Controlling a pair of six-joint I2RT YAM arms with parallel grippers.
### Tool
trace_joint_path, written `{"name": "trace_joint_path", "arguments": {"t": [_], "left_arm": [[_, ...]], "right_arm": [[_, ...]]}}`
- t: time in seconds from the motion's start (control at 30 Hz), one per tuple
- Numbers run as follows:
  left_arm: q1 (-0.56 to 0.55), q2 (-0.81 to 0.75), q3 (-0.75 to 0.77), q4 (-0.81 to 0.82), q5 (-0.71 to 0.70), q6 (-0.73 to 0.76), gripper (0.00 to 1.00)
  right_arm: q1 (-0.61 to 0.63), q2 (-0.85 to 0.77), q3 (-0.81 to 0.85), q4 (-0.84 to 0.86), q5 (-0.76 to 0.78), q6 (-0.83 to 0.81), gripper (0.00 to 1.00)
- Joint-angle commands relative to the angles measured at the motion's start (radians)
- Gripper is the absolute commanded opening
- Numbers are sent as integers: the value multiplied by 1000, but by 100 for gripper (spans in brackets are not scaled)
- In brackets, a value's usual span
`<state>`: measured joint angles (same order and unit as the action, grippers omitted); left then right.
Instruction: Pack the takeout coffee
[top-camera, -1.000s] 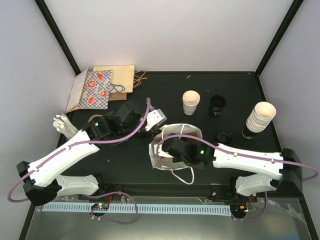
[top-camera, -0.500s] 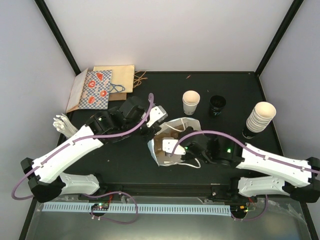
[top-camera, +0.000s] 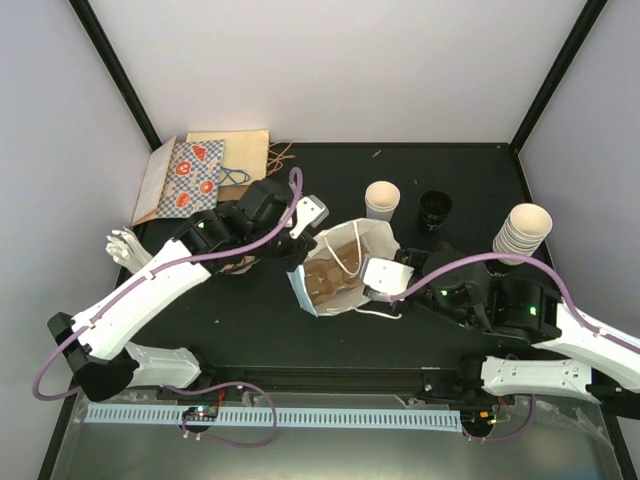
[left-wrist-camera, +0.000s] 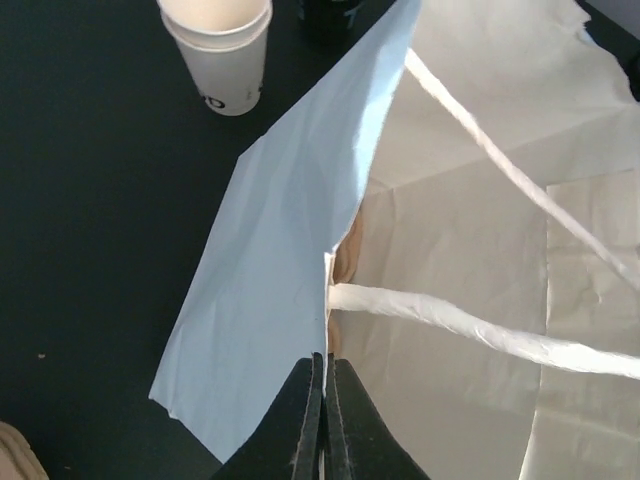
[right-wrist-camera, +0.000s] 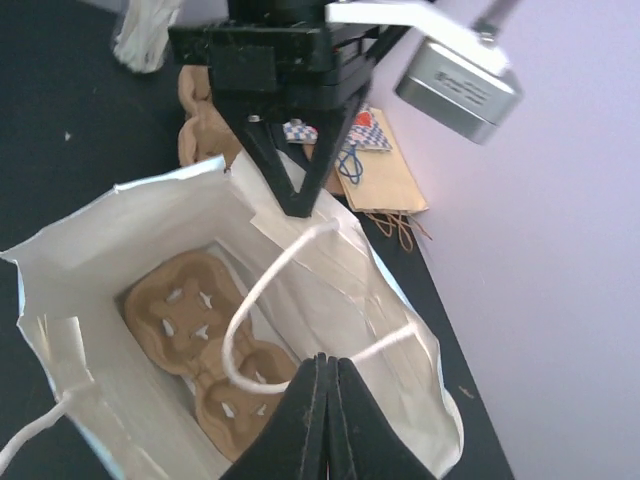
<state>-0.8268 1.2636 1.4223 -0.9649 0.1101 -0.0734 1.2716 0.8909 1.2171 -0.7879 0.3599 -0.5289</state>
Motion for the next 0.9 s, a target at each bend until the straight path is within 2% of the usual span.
{"name": "trace_joint_path", "arguments": {"t": [0.0,0.17,0.33,0.47,0.6,0.7,0.8,0.87], "left_arm": [[74,11,50,10,70,-36,2],[142,67,73,14,109,-40,2],[225,109,112,5,130,-45,2],[296,146,142,4,131,-34,2],[366,196,158,39,193,-26,1],[400,252,210,21,197,-10,2],[440,312,276,-19,205,7,2],[468,351,314,-43,226,14,1]], "right_arm": [[-28,-36,12,35,52,131,3],[-136,-70,20,50,71,284,10],[-219,-95,-9,95,137,412,24],[-259,-93,-13,75,145,464,32],[-264,-104,-35,85,166,494,62],[-265,-107,-52,94,237,551,83],[-266,-104,-57,69,261,591,99],[-266,-106,-64,56,271,620,100]]}}
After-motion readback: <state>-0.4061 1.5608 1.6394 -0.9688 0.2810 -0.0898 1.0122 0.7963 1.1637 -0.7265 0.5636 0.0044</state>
